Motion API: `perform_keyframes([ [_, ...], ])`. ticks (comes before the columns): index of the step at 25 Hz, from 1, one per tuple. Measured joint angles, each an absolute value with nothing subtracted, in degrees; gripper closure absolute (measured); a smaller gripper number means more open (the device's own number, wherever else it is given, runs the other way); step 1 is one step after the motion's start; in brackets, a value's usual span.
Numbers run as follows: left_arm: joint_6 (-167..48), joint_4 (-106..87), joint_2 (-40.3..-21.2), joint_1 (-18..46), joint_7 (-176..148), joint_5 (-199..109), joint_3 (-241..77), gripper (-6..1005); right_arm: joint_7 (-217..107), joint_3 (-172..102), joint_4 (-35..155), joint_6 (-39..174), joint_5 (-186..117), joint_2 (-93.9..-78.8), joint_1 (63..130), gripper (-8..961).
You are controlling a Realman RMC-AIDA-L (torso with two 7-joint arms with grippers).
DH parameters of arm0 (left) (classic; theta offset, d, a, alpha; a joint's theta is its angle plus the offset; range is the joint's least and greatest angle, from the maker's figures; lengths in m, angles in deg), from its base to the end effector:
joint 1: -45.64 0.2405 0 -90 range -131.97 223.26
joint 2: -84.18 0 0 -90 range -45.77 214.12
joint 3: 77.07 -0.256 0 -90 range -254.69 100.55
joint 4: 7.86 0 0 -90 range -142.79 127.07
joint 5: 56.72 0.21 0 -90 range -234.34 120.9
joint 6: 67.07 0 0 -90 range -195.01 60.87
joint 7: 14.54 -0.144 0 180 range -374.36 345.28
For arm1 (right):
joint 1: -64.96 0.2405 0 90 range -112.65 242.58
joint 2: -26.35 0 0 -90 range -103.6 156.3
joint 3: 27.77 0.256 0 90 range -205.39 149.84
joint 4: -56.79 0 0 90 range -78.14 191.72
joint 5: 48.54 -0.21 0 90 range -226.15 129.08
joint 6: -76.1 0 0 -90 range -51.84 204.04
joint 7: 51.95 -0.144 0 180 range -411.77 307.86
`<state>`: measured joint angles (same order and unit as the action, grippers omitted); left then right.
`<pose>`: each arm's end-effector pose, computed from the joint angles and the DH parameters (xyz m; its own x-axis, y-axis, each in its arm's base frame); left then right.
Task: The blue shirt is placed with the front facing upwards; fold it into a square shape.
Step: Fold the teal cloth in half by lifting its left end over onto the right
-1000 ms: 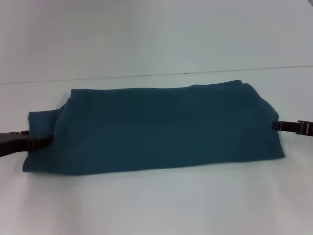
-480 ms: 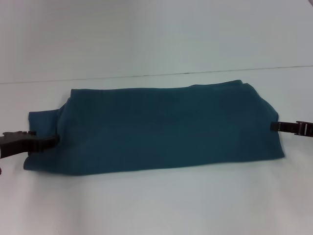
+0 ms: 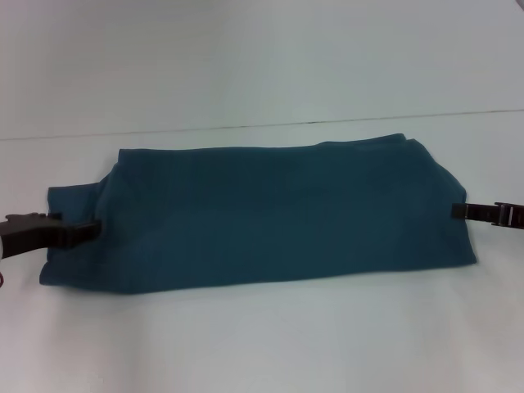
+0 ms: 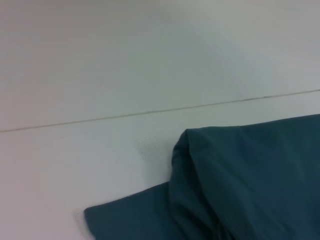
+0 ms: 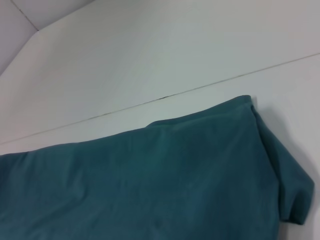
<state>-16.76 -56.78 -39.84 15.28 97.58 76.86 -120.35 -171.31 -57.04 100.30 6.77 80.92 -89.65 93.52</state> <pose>-0.3109 0.3908 0.0155 0.6358 0.6299 0.4461 0.7463 -0.3540 -0.5637 0.3470 0.3576 0.0659 0.3270 -0.7313 -0.5985 -0.9425 -0.2063 -0.2629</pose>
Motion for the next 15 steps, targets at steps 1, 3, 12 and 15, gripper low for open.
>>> perform_keyframes([
  [1,-16.76,-56.87,-39.84,15.34,97.60,76.86,-120.28,265,-171.31,-57.04,100.30,6.77,80.92,-89.63,93.52,361],
  [3,-16.79,-57.13,-39.84,15.54,97.65,76.86,-120.06,265,-171.31,-57.04,100.30,6.84,80.92,-89.59,93.53,360],
  [12,-16.97,-56.87,-39.84,15.45,97.60,76.86,-120.25,265,-171.31,-57.04,100.30,6.83,80.92,-89.56,93.63,360],
  [15,-16.98,-56.84,-39.79,15.30,97.67,76.86,-120.35,265,-171.31,-57.04,100.30,6.88,80.92,-89.59,93.62,361],
])
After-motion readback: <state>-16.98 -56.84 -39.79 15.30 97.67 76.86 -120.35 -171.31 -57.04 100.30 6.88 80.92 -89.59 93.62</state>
